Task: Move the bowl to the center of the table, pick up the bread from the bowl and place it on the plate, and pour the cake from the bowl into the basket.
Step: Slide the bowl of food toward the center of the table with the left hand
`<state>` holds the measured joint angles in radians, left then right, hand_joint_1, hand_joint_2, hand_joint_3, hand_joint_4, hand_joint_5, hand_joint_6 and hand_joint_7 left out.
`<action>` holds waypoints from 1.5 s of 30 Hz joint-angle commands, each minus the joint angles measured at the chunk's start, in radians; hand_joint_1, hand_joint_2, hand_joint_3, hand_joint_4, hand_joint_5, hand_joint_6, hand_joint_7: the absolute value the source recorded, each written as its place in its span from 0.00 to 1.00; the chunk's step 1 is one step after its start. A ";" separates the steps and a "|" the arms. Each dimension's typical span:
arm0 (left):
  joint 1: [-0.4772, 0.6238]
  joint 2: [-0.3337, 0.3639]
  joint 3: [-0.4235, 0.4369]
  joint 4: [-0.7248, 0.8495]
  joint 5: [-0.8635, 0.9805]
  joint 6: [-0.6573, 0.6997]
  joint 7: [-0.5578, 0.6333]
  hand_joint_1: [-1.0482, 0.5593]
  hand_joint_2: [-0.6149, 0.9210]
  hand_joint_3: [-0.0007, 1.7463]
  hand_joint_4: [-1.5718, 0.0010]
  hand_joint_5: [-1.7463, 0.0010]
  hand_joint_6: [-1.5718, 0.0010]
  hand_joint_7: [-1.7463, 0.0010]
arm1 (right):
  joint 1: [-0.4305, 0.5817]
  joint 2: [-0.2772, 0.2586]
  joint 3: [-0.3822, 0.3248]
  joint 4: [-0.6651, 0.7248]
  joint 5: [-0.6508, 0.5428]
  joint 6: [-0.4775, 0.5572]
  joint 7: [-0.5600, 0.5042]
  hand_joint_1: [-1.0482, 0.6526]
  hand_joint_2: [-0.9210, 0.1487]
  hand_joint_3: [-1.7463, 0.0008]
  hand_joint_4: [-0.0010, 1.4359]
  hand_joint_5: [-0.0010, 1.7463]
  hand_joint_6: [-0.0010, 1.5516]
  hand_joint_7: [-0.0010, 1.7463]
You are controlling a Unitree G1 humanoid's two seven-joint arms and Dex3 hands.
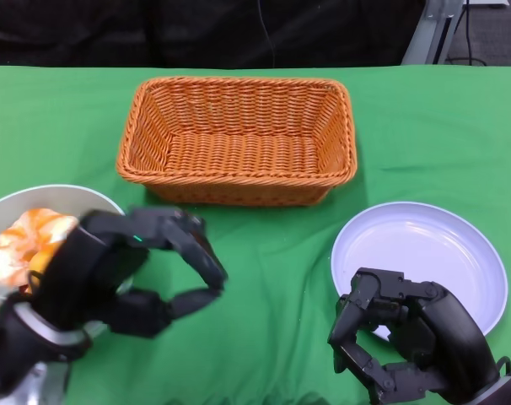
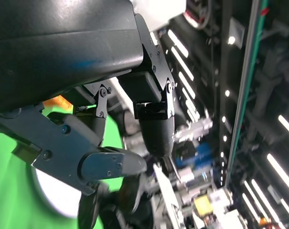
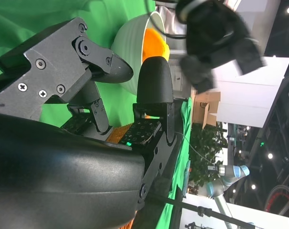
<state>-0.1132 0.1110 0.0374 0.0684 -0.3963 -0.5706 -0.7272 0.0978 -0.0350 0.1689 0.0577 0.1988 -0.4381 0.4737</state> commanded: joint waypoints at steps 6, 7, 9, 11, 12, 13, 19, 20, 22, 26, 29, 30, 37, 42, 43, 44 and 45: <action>-0.063 0.076 0.109 -0.006 -0.059 0.017 0.032 0.34 1.00 0.13 0.46 0.69 0.40 0.97 | -0.009 0.004 -0.009 0.017 0.007 -0.022 -0.002 0.59 0.40 0.40 0.57 0.88 0.51 0.67; -0.068 0.077 0.124 -0.005 -0.060 0.038 0.054 0.34 1.00 0.11 0.47 0.71 0.41 0.97 | -0.009 0.005 -0.009 0.018 0.007 -0.022 -0.003 0.59 0.40 0.40 0.57 0.88 0.51 0.67; -0.079 0.076 0.155 0.008 -0.046 0.063 0.109 0.34 1.00 0.10 0.47 0.74 0.41 0.98 | -0.010 0.006 -0.008 0.019 0.010 -0.021 -0.001 0.58 0.39 0.41 0.57 0.88 0.51 0.67; -0.106 0.078 0.202 0.063 -0.024 0.069 0.179 0.33 1.00 0.09 0.47 0.81 0.43 0.99 | -0.010 0.006 -0.007 0.018 0.004 -0.019 -0.004 0.58 0.39 0.41 0.57 0.88 0.51 0.67; -0.120 0.083 0.222 0.091 -0.012 0.073 0.213 0.33 1.00 0.08 0.47 0.84 0.44 0.99 | -0.010 0.007 -0.007 0.017 0.004 -0.017 -0.006 0.58 0.39 0.41 0.57 0.88 0.51 0.67; -0.131 0.087 0.234 0.111 -0.003 0.075 0.233 0.33 1.00 0.08 0.47 0.86 0.45 1.00 | -0.009 0.009 -0.007 0.016 0.003 -0.016 -0.007 0.58 0.39 0.41 0.57 0.88 0.51 0.67; -0.190 0.124 0.285 0.254 0.061 0.022 0.293 0.34 1.00 0.11 0.50 0.91 0.48 1.00 | -0.012 0.009 -0.007 0.024 0.006 -0.024 -0.004 0.59 0.41 0.39 0.57 0.88 0.51 0.67; -0.200 0.129 0.292 0.279 0.068 0.018 0.303 0.34 1.00 0.11 0.52 0.92 0.50 1.00 | -0.011 0.009 -0.008 0.023 0.006 -0.023 -0.005 0.59 0.41 0.39 0.57 0.88 0.51 0.67; -0.224 0.144 0.304 0.343 0.083 0.011 0.322 0.35 1.00 0.12 0.53 0.94 0.52 1.00 | -0.009 0.008 -0.008 0.018 0.004 -0.019 -0.009 0.59 0.41 0.39 0.57 0.88 0.51 0.68; -0.277 0.179 0.319 0.495 0.133 -0.004 0.379 0.33 1.00 0.11 0.55 0.96 0.54 1.00 | -0.011 0.007 -0.008 0.022 0.004 -0.024 -0.007 0.59 0.42 0.38 0.57 0.89 0.51 0.68; -0.320 0.209 0.326 0.635 0.168 -0.015 0.422 0.30 1.00 0.10 0.58 0.98 0.58 1.00 | -0.010 0.008 -0.008 0.021 0.002 -0.023 -0.011 0.59 0.42 0.38 0.57 0.88 0.50 0.69; -0.332 0.216 0.327 0.672 0.174 -0.026 0.426 0.30 1.00 0.11 0.58 0.98 0.59 1.00 | -0.010 0.008 -0.008 0.020 0.003 -0.021 -0.010 0.59 0.42 0.38 0.58 0.89 0.50 0.69; -0.383 0.248 0.317 0.906 0.265 -0.116 0.564 0.30 1.00 0.15 0.60 0.99 0.63 1.00 | -0.009 0.006 -0.008 0.018 0.010 -0.012 -0.005 0.59 0.42 0.37 0.57 0.89 0.50 0.69; -0.392 0.264 0.296 0.993 0.325 -0.129 0.662 0.30 1.00 0.18 0.64 1.00 0.68 1.00 | -0.009 0.009 -0.008 0.018 0.007 -0.010 -0.011 0.59 0.43 0.37 0.57 0.89 0.50 0.68; -0.391 0.266 0.291 1.003 0.334 -0.124 0.682 0.30 1.00 0.19 0.65 1.00 0.69 1.00 | -0.009 0.010 -0.008 0.019 0.006 -0.010 -0.012 0.59 0.43 0.37 0.57 0.89 0.50 0.68; -0.390 0.267 0.288 1.009 0.341 -0.121 0.696 0.29 1.00 0.19 0.65 1.00 0.69 1.00 | -0.010 0.011 -0.008 0.020 0.006 -0.010 -0.012 0.59 0.43 0.37 0.57 0.89 0.51 0.68; -0.390 0.268 0.285 1.014 0.344 -0.121 0.706 0.29 1.00 0.19 0.65 1.00 0.69 1.00 | -0.010 0.011 -0.008 0.020 0.006 -0.010 -0.012 0.59 0.43 0.37 0.57 0.89 0.51 0.68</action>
<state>-0.4976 0.3497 0.3237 1.0709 -0.0614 -0.6909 -0.0449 0.0869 -0.0201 0.1692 0.0766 0.1980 -0.4477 0.4657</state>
